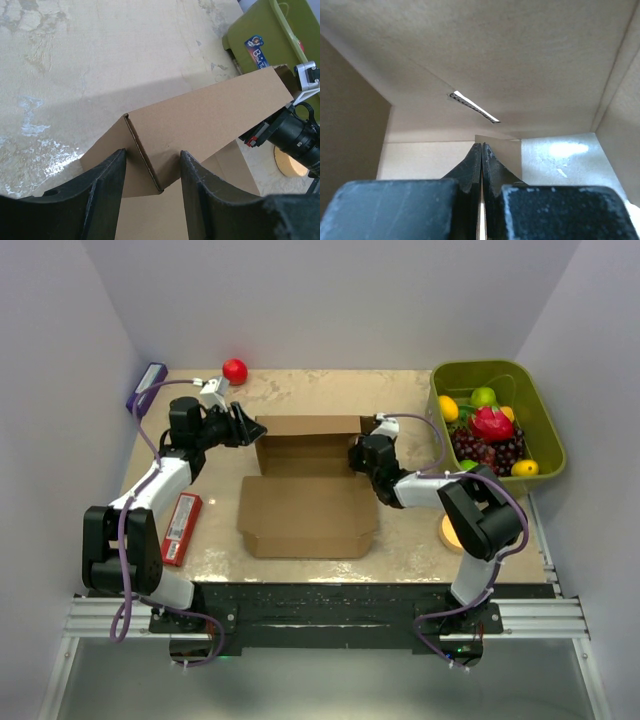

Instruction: Fold the paper box

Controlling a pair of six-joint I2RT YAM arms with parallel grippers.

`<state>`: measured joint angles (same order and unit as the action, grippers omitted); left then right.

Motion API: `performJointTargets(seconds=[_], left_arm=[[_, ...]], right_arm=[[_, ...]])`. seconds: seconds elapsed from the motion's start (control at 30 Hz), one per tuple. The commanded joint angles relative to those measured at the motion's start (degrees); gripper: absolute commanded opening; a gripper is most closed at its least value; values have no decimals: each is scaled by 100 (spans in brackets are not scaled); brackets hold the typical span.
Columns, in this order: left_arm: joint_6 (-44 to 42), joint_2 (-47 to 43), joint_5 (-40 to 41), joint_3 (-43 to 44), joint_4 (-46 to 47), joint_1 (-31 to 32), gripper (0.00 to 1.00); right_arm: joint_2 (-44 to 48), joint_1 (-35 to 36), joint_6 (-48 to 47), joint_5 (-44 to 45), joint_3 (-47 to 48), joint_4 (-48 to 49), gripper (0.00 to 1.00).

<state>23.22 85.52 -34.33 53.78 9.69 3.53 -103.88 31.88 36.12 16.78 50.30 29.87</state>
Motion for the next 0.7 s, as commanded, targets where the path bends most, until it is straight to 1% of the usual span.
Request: performJointTargets(seconds=[0.0,0.13,0.17,0.27,0.4,0.43,0.5,0.53,0.57,0.63,0.67], left_arm=[[-46,-35,-83,10,-117,25,51],[-37,-35,-92,10,-108,25,51],[-37,-26,-92,10,-108,25,51],[-37,-26,-100,10,-108,25,51],[-28,-26,-118,1,-108,25,51],[-28,-26,-118,1,-99,25,51],[-20,-35,-118,1,-99,25,51],[-20,-35,-127,-8,-99,25,51],[-2,-35,-136,-8,-99,25,51],[16,-44,-144,-17,-73,16,51],[33,-44,-153,-17,-64,25,51]], right_arm=[[-168,143,361,-184,-302,-148,0],[112,178,308,211,-311,-551,0],[296,204,221,473,-258,-639,0],[552,336,-34,861,-153,-929,0],[903,477,-61,933,-100,-1175,0],[956,477,-44,942,-91,-1237,6],[1114,477,70,1090,-65,-1526,11],[1333,486,88,1152,-82,-1597,21],[1430,486,88,1187,-143,-1650,26],[1702,486,71,1153,-275,-1616,31],[1747,486,45,1144,-397,-1607,37]])
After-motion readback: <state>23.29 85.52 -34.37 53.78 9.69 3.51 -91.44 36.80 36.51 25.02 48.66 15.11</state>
